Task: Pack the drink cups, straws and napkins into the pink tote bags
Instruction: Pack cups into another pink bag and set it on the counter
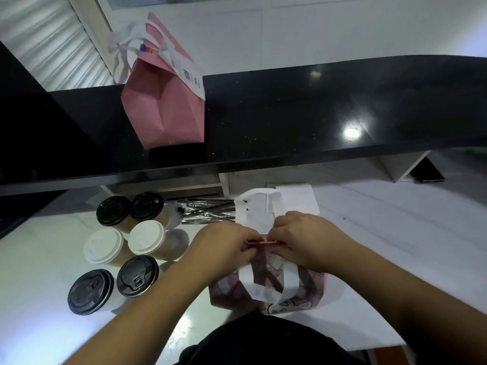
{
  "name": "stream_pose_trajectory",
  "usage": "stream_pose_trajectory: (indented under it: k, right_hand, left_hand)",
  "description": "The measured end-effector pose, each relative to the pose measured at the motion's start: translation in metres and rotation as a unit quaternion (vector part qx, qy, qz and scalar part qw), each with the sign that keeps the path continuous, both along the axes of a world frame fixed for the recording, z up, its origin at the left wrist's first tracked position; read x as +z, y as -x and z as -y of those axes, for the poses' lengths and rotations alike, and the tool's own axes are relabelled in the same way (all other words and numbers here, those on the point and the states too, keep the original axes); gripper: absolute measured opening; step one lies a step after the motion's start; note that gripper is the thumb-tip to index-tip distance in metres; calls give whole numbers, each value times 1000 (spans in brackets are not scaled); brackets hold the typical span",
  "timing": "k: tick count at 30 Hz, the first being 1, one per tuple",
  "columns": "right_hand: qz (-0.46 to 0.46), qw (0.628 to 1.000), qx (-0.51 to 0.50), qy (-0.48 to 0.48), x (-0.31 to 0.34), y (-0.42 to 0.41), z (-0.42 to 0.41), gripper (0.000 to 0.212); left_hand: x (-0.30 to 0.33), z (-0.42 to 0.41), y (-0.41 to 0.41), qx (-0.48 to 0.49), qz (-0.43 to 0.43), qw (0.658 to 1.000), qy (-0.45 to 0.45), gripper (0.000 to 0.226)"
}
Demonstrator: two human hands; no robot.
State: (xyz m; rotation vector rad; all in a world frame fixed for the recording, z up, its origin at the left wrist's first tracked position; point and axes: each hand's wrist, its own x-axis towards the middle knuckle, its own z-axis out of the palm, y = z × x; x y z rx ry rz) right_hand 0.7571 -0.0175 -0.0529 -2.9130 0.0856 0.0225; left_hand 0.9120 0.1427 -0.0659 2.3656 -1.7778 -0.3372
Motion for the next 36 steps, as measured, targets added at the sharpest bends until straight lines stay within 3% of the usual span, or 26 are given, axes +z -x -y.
stream_pose_trajectory:
  k: [4,12,17,20,26,30,36]
  right_hand:
    - [10,1000,9,-10,0,0,-2,29]
    - [43,998,-17,-50,5,32,23,26]
    - [52,995,-54,-64,2,54,41,18]
    - [59,994,-63,-69,-1,64,45,15]
    - [64,992,-67,-90,-3,70,45,21]
    - [43,991,-82,-96,-1,69,42,10]
    - [-17,996,-86,9,5,55,15,57]
  left_hand:
    - [-7,4,11,-23,79,996,33,27]
    - [-4,-6,7,-13,30,996,82,28]
    - [2,-21,-4,-25,77,993,90,20]
    - [5,-40,-18,5,48,995,90,14]
    - [7,-67,-33,18,6,993,120,30]
    - [1,-71,-30,12,-5,990,141,39]
    - [-8,-73,-31,101,-68,985,122,29]
